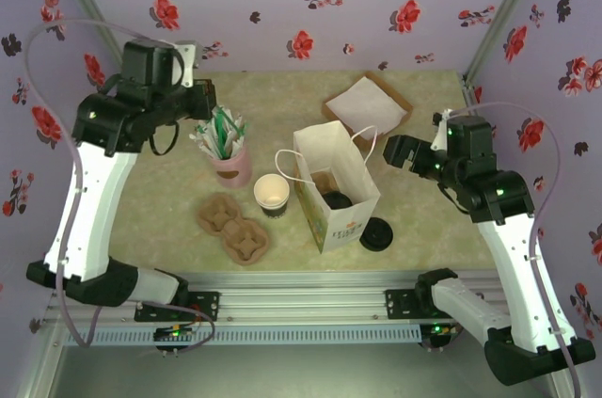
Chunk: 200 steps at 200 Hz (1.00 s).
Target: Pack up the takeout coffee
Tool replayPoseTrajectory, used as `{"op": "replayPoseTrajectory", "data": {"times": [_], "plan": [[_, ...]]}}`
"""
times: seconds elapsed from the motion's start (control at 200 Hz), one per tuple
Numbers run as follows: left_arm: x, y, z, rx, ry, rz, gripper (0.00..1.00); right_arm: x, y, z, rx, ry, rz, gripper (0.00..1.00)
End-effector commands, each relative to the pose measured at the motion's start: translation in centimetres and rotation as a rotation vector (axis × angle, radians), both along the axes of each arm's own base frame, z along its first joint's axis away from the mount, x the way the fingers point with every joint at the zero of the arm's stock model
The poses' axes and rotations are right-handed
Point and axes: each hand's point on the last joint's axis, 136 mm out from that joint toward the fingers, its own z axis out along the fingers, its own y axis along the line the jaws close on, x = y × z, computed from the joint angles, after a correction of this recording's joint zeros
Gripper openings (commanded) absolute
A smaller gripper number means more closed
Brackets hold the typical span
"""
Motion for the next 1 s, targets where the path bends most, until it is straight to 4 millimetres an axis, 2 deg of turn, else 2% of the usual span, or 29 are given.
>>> {"op": "replayPoseTrajectory", "data": {"times": [0.0,0.265,0.515,0.715,0.995], "plan": [[-2.1,-0.9,3.0,-0.089,-0.036,-0.078,0.00,0.1,0.6,2.5,0.062,-0.059,0.012,0.99],[-4.9,-3.4,8.4,-0.259,-0.116,-0.238,0.00,-0.4,1.2,3.6,0.100,-0.075,0.042,0.99],[-7.7,-6.1,11.0,-0.405,-0.118,-0.419,0.00,-0.8,1.1,3.5,0.095,-0.074,0.041,0.99],[-8.7,-8.0,10.5,-0.445,-0.069,-0.513,0.00,-0.9,0.9,3.5,0.092,-0.080,0.035,0.99],[-7.5,-10.6,7.0,-0.362,0.026,-0.529,0.00,-1.4,0.1,3.9,0.065,-0.101,0.007,0.99]]}}
